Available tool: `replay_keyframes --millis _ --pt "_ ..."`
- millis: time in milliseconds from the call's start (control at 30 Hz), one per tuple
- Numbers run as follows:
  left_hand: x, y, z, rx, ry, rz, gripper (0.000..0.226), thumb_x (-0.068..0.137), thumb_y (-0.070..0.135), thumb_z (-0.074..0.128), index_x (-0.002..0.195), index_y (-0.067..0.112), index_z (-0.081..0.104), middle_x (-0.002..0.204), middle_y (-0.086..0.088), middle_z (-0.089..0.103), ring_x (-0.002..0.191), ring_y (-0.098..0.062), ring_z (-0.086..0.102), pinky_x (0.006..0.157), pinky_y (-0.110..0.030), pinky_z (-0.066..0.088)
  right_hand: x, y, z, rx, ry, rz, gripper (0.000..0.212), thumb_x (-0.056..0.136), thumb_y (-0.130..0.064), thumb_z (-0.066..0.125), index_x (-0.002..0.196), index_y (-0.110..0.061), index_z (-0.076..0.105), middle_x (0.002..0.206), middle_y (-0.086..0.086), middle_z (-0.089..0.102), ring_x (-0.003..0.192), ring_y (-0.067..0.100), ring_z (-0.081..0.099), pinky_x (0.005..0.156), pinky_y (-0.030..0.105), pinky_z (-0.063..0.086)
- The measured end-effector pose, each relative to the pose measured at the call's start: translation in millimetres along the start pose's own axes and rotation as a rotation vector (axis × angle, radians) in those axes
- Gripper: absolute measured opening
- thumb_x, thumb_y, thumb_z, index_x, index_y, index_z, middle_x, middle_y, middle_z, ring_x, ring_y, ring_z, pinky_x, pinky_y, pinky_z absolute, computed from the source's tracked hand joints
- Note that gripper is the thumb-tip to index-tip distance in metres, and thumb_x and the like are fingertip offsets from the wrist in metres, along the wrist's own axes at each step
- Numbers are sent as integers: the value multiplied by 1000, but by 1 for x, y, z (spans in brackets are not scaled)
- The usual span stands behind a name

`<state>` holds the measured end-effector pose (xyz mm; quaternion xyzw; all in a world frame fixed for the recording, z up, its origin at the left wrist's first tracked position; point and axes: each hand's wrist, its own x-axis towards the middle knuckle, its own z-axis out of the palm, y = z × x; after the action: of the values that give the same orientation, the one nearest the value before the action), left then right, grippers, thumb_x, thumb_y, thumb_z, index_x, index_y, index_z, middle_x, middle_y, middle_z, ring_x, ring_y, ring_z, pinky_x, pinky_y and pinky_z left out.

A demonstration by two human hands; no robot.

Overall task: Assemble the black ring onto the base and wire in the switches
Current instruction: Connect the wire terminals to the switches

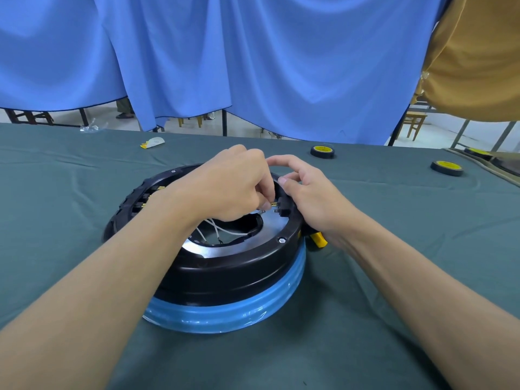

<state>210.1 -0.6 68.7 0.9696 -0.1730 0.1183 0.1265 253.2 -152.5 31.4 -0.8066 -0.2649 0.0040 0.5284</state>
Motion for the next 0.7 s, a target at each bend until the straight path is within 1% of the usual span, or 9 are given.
replay_keyframes --millis 67,167,267,367,433,500,567,633,700 --pt "0 0 0 -1 -1 6 10 82 14 74 78 22 79 45 20 54 60 9 53 54 -9 33 0 0 0 -5 2 -1 39 100 -8 36 118 -32 59 74 2 50 55 15 34 46 23 31" --pt "-1 0 -1 -47 -31 -14 13 83 14 74 74 22 77 43 26 53 57 9 52 54 -6 35 0 0 0 -15 7 2 38 100 -8 36 119 -32 59 78 2 52 53 14 37 46 22 33" --pt "-3 -1 -1 -119 -53 -40 21 85 13 73 68 26 71 41 21 52 48 3 49 49 -7 34 0 0 -1 -19 7 -3 35 100 -9 38 116 -31 59 76 7 53 60 21 38 55 26 32" --pt "-5 -2 -1 -174 -54 -58 14 86 12 72 73 17 76 39 16 48 43 -3 43 45 -10 33 -1 0 -2 -12 14 -5 34 100 -10 39 113 -35 58 78 6 56 63 20 42 58 28 36" --pt "-6 -1 -2 -186 -55 -53 16 87 11 70 73 17 76 39 17 48 42 -3 42 45 -9 32 0 0 -2 -4 12 -5 34 100 -11 40 113 -36 59 80 8 57 64 21 43 60 30 37" --pt "-6 2 -3 -163 -45 -28 25 88 10 68 67 24 70 39 20 49 43 2 45 47 -7 33 1 1 -1 7 8 -8 34 100 -10 39 113 -35 59 79 10 57 64 22 41 59 30 35" --pt "-6 3 -4 -133 -37 -1 30 88 9 68 66 28 67 38 23 49 45 6 47 49 -5 34 1 1 -1 23 8 -13 35 100 -9 39 114 -33 59 76 10 56 61 20 39 54 27 33" --pt "-6 4 -4 -99 -29 18 27 88 8 67 67 25 70 38 23 48 45 6 47 51 -5 34 1 1 0 34 7 -18 36 100 -8 37 117 -30 59 73 10 55 58 19 37 48 25 31" --pt "-5 5 -3 -63 -22 28 22 87 8 67 69 18 73 40 24 48 46 5 47 52 -6 34 1 1 0 39 4 -24 37 100 -7 36 120 -28 59 73 12 54 58 20 35 46 25 30"
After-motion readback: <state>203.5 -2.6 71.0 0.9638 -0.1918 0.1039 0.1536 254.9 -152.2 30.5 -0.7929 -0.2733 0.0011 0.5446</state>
